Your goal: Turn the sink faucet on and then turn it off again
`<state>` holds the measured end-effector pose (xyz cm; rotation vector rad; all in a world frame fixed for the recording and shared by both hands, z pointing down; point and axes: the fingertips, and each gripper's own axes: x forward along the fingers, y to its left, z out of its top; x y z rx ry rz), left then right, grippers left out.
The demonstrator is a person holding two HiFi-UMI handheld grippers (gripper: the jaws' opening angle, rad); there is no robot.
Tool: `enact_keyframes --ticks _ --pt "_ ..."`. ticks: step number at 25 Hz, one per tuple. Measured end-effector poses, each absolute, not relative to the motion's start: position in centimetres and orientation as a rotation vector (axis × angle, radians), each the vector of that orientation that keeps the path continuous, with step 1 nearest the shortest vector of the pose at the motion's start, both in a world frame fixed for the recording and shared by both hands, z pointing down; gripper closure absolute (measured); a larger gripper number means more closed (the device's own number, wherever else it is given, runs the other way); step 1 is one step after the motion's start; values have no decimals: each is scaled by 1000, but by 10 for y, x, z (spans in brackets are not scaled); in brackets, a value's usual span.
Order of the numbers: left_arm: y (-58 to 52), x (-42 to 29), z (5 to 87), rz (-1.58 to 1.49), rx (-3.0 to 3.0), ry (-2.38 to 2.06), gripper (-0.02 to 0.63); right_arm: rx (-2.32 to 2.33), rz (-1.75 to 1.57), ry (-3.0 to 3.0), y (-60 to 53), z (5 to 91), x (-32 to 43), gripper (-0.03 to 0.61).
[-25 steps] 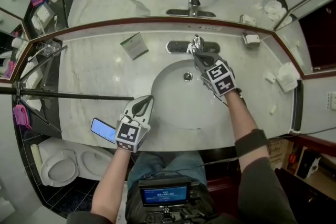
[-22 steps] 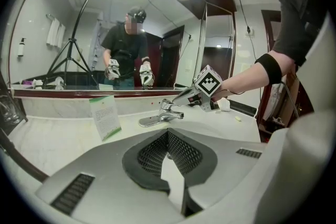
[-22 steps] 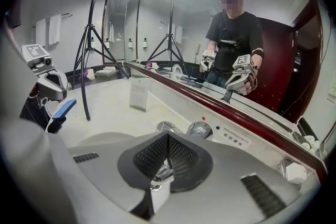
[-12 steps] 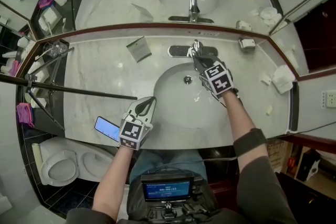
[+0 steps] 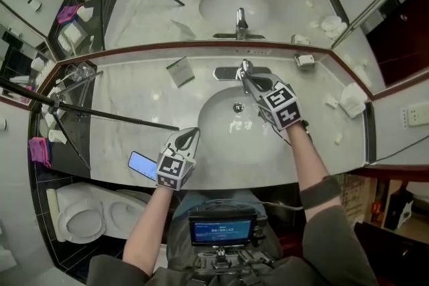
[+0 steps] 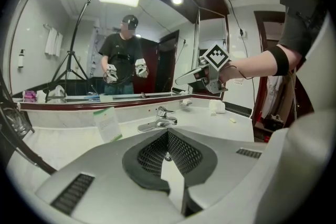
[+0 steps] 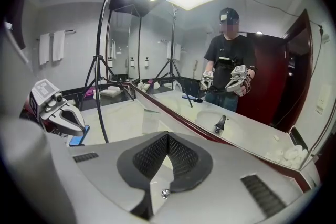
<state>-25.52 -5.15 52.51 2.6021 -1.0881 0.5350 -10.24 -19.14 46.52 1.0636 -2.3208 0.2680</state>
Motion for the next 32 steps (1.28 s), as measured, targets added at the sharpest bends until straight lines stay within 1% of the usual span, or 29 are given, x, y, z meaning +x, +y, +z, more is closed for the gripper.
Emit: enact_keyframes --ticks 13,23,32 --pt "-43 -254 504 548 2655 -1053 614 1179 271 -2414 -145 405 -82 557" --pt "-43 -246 500 547 2676 -1015 614 1262 264 -2420 -123 383 -54 557" --pt "-43 -243 491 522 2687 -1022 614 1341 303 -2407 -107 387 -24 557"
